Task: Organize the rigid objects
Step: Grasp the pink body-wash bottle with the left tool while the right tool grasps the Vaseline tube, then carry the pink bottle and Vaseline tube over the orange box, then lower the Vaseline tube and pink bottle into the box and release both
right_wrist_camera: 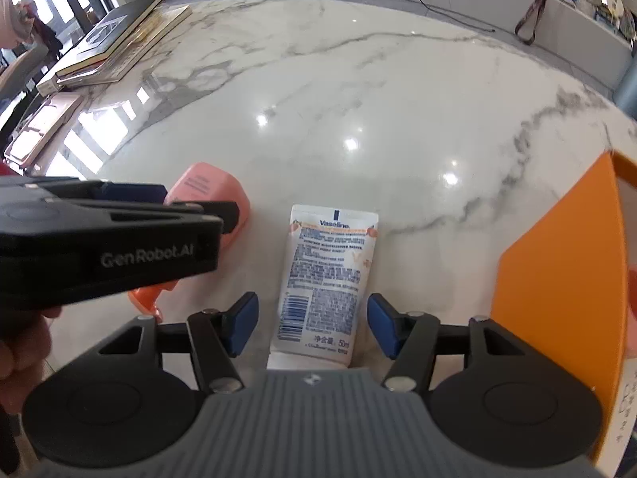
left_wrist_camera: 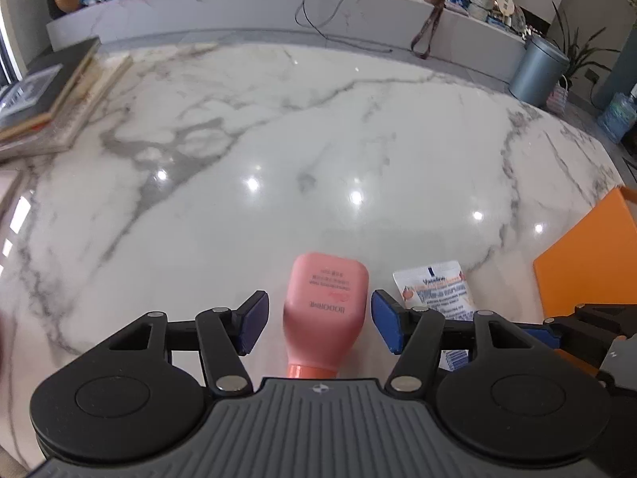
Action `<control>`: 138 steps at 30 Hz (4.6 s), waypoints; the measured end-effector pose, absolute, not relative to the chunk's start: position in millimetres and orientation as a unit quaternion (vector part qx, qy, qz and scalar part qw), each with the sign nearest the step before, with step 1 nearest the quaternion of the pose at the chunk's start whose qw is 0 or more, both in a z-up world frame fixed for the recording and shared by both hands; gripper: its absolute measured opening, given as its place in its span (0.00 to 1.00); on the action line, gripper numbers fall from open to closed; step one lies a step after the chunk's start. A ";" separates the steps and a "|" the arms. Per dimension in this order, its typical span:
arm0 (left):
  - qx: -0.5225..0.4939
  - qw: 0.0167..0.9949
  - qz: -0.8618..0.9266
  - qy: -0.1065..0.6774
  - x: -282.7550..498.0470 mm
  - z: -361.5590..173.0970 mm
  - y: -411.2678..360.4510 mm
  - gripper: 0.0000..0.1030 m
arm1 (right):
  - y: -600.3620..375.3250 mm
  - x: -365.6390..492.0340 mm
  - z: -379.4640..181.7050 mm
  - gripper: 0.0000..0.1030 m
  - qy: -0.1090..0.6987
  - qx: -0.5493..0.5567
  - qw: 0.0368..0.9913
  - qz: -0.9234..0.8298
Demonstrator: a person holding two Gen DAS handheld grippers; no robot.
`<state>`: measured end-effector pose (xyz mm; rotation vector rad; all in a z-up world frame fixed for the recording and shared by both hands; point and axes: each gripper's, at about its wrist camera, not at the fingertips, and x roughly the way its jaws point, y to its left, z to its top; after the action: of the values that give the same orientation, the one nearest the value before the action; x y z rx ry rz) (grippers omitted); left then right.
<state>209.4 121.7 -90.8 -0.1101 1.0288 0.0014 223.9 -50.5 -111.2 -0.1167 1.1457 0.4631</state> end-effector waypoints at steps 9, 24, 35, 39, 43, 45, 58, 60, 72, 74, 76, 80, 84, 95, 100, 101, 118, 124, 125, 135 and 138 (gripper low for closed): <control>-0.070 0.860 -0.002 0.505 211.0 -102.4 123.0 0.51 | -47.5 225.6 -116.2 0.58 0.529 -0.059 0.817 0.220; -0.067 0.865 0.006 0.497 209.5 -101.7 123.4 0.47 | -47.0 217.6 -115.3 0.45 0.510 -0.084 0.828 0.215; -0.122 0.870 -0.012 0.478 194.7 -77.5 128.7 0.47 | -61.9 206.8 -82.9 0.44 0.485 -0.039 0.844 0.225; -0.135 0.875 -0.017 0.465 184.3 -61.8 124.7 0.47 | -74.9 199.0 -64.2 0.44 0.469 -0.023 0.854 0.225; -0.144 0.880 -0.028 0.452 174.5 -42.7 115.9 0.47 | -89.4 187.5 -42.8 0.44 0.448 -0.012 0.865 0.226; -0.142 0.884 -0.036 0.444 171.2 -31.7 108.8 0.47 | -97.7 182.2 -31.8 0.44 0.438 -0.007 0.870 0.226; -0.113 0.897 -0.123 0.410 151.6 23.9 21.3 0.47 | -190.7 145.7 18.3 0.44 0.394 0.017 0.901 0.180; -0.111 0.896 -0.136 0.409 149.6 25.9 5.8 0.48 | -209.2 140.0 21.2 0.44 0.391 0.025 0.905 0.168; -0.097 0.876 -0.201 0.428 156.3 14.4 -80.6 0.48 | -313.9 121.7 12.5 0.44 0.412 0.028 0.906 0.094; -0.093 0.871 -0.207 0.436 160.2 7.4 -92.7 0.48 | -328.7 123.2 4.7 0.44 0.425 0.025 0.901 0.083; -0.089 0.864 -0.216 0.446 163.3 -0.4 -104.6 0.48 | -339.4 125.3 -4.7 0.44 0.439 0.018 0.895 0.074; -0.075 0.854 -0.223 0.465 167.6 -15.1 -122.2 0.48 | -349.6 130.0 -27.6 0.44 0.470 -0.002 0.880 0.067; -0.066 0.846 -0.224 0.479 169.6 -26.3 -129.6 0.48 | -358.8 131.8 -45.2 0.44 0.495 -0.020 0.866 0.065; -0.057 0.832 -0.229 0.502 170.3 -41.0 -140.1 0.48 | -355.8 133.5 -63.2 0.34 0.515 -0.106 0.849 0.045; -0.056 0.832 -0.228 0.502 166.3 -38.1 -138.5 0.48 | -357.0 133.7 -61.6 0.34 0.516 -0.104 0.849 0.045; -0.056 0.833 -0.228 0.502 165.8 -37.3 -138.4 0.48 | -356.7 133.3 -61.4 0.32 0.515 -0.102 0.850 0.046; -0.084 0.815 -0.235 0.522 167.7 -47.3 -152.1 0.48 | -369.6 109.1 -42.7 0.22 0.389 0.018 0.921 -0.002; -0.071 0.802 -0.262 0.533 177.6 -50.1 -176.7 0.47 | -380.8 108.6 -37.9 0.19 0.367 0.053 0.929 -0.005; -0.070 0.799 -0.266 0.536 180.1 -50.5 -180.7 0.47 | -381.4 108.8 -37.8 0.19 0.365 0.054 0.930 -0.006; -0.096 0.787 -0.249 0.556 198.0 -63.2 -204.3 0.48 | -393.8 119.5 -36.3 0.00 0.391 0.038 0.919 0.020; -0.109 0.783 -0.247 0.560 199.4 -63.7 -209.0 0.48 | -399.9 121.8 -32.7 0.00 0.389 0.025 0.920 0.024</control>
<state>199.4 -209.0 -63.8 -0.2350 1.2086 -0.5333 121.8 -399.9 -32.7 0.0520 0.8001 0.0489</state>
